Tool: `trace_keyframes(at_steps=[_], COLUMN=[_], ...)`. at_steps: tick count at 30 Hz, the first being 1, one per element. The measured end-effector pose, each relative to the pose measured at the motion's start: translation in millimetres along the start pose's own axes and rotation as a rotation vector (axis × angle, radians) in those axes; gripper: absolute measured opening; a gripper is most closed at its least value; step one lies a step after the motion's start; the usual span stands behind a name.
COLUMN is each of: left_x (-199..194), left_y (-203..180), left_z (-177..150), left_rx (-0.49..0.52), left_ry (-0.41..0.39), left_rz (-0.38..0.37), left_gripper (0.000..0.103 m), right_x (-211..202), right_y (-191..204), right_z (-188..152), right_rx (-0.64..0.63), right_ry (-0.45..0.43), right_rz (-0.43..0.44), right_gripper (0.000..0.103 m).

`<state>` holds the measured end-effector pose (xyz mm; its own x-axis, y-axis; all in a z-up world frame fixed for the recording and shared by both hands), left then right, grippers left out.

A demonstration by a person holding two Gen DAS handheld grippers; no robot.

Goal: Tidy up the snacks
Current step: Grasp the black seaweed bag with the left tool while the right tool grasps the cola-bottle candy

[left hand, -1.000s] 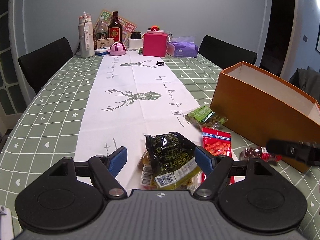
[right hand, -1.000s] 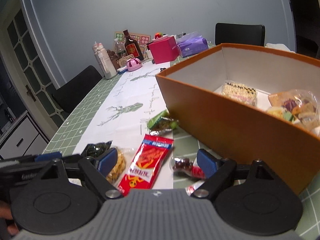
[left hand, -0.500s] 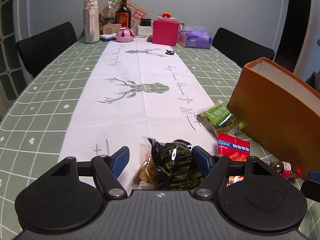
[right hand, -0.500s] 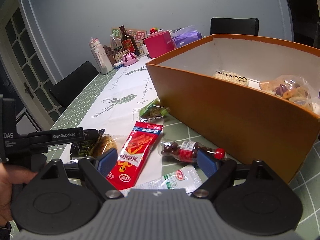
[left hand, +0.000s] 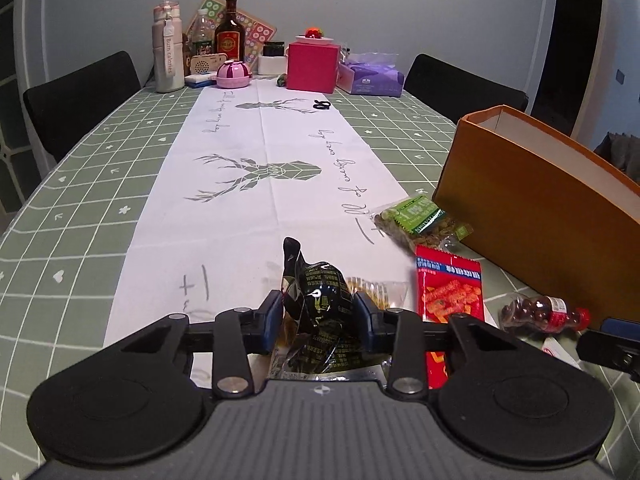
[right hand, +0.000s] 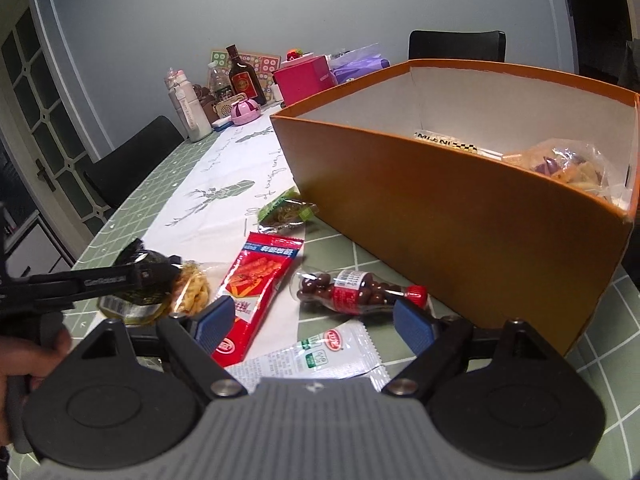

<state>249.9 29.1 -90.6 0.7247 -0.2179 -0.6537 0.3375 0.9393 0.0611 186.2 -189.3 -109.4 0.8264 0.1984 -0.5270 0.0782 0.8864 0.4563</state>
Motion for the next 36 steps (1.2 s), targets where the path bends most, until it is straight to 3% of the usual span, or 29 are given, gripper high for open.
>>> trace_keyframes(at_steps=[8,13,16,21,24,28,30,34,36], left_x=[-30,-52,-61,-74,-79,-82,-83,-86,-87], left_y=[8,6,1,-3,-2,3,6,8,8], left_z=[-29,-53,-64,-77,-82,-86,-87,-88,-89], left_rx=[-0.028,-0.043,-0.037,-0.054,-0.06,-0.08,-0.092,-0.103,-0.106], left_ry=[-0.002,0.007,0.012,0.013,0.015,0.015,0.013,0.007,0.007], left_rz=[-0.013,-0.038,-0.045,-0.067,-0.073,-0.06,-0.057,-0.058,-0.061], left_gripper=[0.043,0.043,0.043,0.043,0.043,0.043,0.043,0.043,0.043], right_x=[12,15,28,43,48,57,58,55,52], right_y=[0,18,20,19,19,23,23,28,32], right_z=[-8,2,2,-1,-2,-6,-5,-12,-16], right_rx=[-0.071,-0.368,-0.539,-0.672,-0.72,-0.771,-0.734,-0.663,-0.638], right_ry=[-0.003,-0.066,-0.023,0.057,0.075,0.105,0.132,0.21,0.231], right_rz=[-0.061,-0.021,0.013,0.061,0.054,0.04,0.03,0.053,0.078], right_gripper=[0.084,0.083,0.074,0.069,0.061,0.06,0.057,0.039,0.037])
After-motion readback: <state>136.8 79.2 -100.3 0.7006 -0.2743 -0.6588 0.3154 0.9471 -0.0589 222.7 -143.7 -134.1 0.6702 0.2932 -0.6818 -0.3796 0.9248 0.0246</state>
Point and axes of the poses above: each gripper's, at about its wrist camera, not at the fingertips, and x roughly the way its jaws point, y to its left, z to its top, the point moved 7 cm from there along x, roughly the way its jaws point, and after that the axes turned 11 degrees about x, right-handed, at the moved point
